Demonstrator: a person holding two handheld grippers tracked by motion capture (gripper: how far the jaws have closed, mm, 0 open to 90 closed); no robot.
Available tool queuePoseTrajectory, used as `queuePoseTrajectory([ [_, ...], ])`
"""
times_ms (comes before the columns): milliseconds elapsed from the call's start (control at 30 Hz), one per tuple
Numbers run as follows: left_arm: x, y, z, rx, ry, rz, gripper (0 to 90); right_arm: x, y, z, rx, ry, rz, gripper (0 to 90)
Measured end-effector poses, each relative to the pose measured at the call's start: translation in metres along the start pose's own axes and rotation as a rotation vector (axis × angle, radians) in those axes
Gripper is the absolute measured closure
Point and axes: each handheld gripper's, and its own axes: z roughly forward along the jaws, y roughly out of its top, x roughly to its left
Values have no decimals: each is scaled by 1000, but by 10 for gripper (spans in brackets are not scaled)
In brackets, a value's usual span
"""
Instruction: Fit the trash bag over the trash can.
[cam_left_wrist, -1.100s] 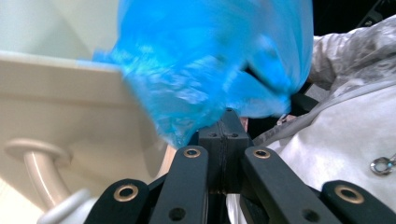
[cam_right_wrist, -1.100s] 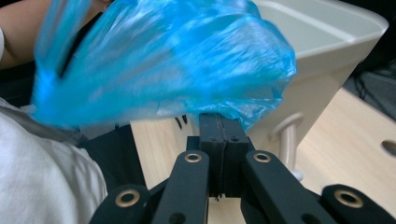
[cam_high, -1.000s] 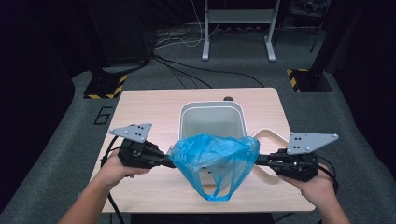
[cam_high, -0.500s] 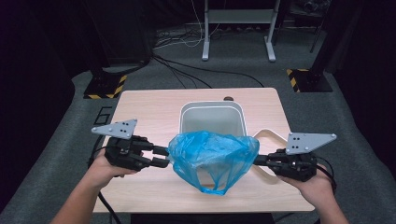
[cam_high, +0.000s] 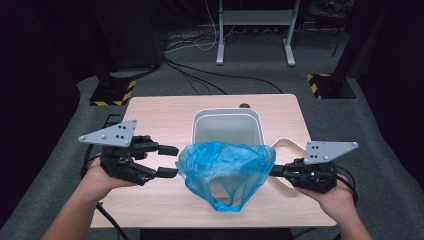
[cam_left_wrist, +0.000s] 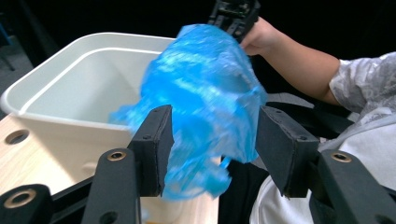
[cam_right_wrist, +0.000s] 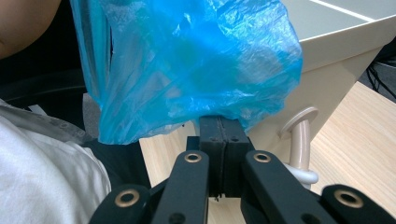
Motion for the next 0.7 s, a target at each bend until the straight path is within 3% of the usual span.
queuePoseTrajectory([
  [167,-1,11,20,35,-32,28,432,0,0,0,0,0,1,898],
  [367,1,11,36,68,-15,41,424,-1,0,0,-3,-1,3,898],
  [433,4,9,43,93,-14,53,524,-2,0,1,-3,-2,4,898],
  [500,7,9,44,94,-32,58,691,-2,-1,1,-1,-2,6,898],
  [567,10,11,43,92,-29,59,799,-3,-1,1,-3,-1,7,898],
  [700,21,16,41,77,-23,43,877,-4,-2,1,-3,0,7,898],
])
